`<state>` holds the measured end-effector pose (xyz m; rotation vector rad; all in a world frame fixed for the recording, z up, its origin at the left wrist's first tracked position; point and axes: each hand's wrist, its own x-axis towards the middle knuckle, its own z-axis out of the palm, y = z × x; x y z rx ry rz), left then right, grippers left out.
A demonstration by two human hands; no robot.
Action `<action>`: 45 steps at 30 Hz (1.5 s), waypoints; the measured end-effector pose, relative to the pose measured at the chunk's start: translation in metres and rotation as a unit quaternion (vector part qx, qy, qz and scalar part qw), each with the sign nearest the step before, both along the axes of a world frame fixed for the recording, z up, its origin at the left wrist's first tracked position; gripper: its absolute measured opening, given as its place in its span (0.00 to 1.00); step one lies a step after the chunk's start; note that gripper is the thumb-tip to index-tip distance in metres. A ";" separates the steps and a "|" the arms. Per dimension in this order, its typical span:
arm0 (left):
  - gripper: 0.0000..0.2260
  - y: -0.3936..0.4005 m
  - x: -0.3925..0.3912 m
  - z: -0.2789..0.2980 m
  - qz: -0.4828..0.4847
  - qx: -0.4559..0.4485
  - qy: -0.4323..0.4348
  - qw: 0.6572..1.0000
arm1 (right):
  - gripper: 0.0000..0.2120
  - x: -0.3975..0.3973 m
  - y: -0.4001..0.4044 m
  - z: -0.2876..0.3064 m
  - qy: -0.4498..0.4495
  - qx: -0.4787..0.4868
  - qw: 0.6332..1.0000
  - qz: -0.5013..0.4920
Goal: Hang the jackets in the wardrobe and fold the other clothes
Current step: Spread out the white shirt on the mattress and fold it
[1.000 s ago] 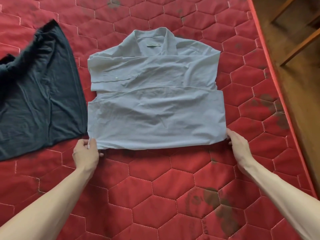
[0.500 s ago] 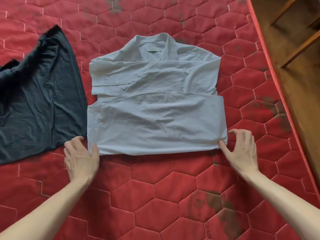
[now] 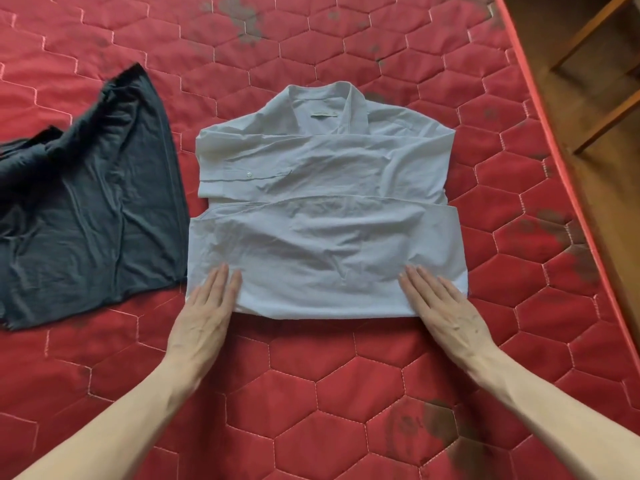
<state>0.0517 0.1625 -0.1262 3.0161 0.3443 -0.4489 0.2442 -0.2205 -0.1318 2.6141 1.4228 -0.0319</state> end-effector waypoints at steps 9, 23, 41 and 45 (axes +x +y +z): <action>0.45 0.017 -0.023 0.045 -0.036 -0.126 0.013 0.991 | 0.38 0.004 -0.023 0.028 0.049 0.025 0.997 -0.062; 0.07 0.043 -0.047 0.100 0.065 -0.307 0.025 0.949 | 0.30 -0.017 -0.090 0.098 0.283 0.184 0.902 -0.271; 0.08 0.113 0.104 0.096 0.348 -0.436 -0.175 0.811 | 0.17 0.130 0.026 0.099 0.189 0.411 0.773 -0.445; 0.11 0.113 0.135 0.070 0.399 -0.389 -0.227 0.799 | 0.14 0.167 0.057 0.086 0.151 0.379 0.797 -0.446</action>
